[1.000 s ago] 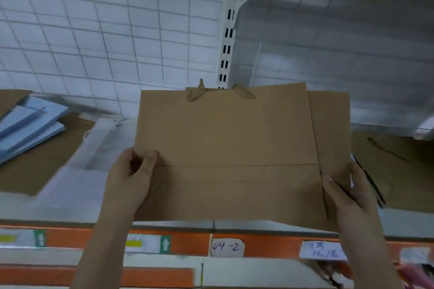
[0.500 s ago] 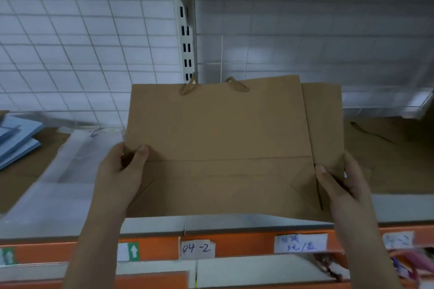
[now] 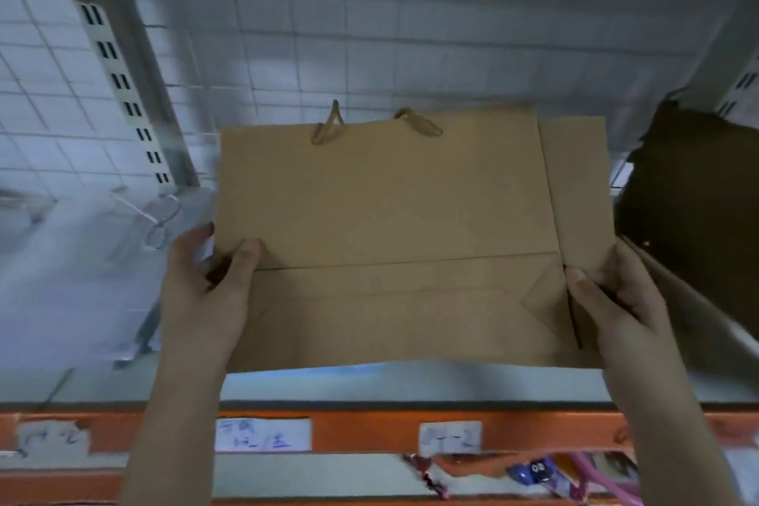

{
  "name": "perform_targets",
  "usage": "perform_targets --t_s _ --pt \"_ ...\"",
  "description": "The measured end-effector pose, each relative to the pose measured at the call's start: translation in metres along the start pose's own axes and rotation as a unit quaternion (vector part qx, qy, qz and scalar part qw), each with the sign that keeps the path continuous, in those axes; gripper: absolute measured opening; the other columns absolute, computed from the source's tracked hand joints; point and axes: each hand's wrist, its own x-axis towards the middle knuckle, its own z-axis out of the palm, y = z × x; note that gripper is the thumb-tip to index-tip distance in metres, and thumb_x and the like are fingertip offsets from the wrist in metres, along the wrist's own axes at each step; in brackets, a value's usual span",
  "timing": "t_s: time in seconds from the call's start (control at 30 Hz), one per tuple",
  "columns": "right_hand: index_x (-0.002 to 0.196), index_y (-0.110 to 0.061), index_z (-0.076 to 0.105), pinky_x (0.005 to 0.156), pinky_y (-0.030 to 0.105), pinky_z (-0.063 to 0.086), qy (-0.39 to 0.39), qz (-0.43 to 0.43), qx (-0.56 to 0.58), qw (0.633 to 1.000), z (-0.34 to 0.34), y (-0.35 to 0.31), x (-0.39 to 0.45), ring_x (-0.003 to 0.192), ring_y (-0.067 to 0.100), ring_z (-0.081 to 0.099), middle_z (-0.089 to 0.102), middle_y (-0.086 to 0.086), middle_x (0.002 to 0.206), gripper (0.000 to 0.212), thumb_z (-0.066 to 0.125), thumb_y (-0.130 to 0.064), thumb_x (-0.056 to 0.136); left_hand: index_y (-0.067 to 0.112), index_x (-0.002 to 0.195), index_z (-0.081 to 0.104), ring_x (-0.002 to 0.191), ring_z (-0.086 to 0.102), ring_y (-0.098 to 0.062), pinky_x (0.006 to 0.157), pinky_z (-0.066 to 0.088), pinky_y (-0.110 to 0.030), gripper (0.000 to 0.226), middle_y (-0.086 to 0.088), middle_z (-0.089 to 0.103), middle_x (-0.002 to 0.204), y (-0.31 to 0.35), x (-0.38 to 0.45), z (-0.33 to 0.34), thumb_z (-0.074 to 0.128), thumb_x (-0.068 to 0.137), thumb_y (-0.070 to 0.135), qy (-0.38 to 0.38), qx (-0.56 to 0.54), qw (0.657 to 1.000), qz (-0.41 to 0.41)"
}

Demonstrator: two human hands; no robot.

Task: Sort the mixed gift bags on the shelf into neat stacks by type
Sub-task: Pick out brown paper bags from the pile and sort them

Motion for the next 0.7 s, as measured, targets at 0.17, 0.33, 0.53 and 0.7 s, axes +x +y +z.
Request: perform_targets --t_s 0.17,0.33,0.53,0.7 --pt "0.128 -0.033 0.047 0.081 0.022 0.045 -0.005 0.034 -0.01 0.999 -0.075 0.01 0.04 0.099 0.0 0.058 0.059 -0.018 0.113 0.042 0.053 -0.015 0.091 0.031 0.114 0.049 0.07 0.056 0.006 0.06 0.04 -0.018 0.031 0.017 0.06 0.079 0.004 -0.043 0.072 0.062 0.087 0.027 -0.016 -0.005 1.0 0.005" --pt "0.136 -0.035 0.042 0.093 0.035 0.042 -0.017 0.049 -0.077 0.996 -0.117 0.027 0.073 0.116 0.014 0.051 0.055 -0.011 0.126 0.048 0.054 -0.02 0.092 0.03 0.114 0.049 0.071 0.059 0.003 0.067 0.045 -0.021 0.031 0.016 0.062 0.076 0.005 -0.061 0.123 0.063 0.087 0.023 -0.026 -0.019 0.999 -0.004" --pt "0.141 -0.027 0.037 0.087 0.025 0.03 -0.041 0.027 -0.236 0.971 -0.127 0.044 0.101 0.117 0.013 0.044 0.05 -0.006 0.132 0.051 0.053 -0.023 0.093 0.03 0.121 0.054 0.084 0.061 -0.005 0.079 0.049 -0.033 0.038 0.013 0.064 0.088 0.012 -0.067 0.149 0.066 0.085 0.024 -0.017 -0.061 0.997 -0.046" --pt "0.141 -0.022 0.037 0.083 0.03 0.039 -0.053 0.049 -0.353 0.933 -0.129 0.05 0.104 0.117 0.028 0.051 0.055 0.006 0.129 0.05 0.049 -0.033 0.094 0.026 0.126 0.055 0.092 0.063 -0.011 0.086 0.049 -0.035 0.045 0.007 0.066 0.097 0.008 -0.062 0.154 0.068 0.083 0.024 -0.007 -0.062 0.997 -0.052"
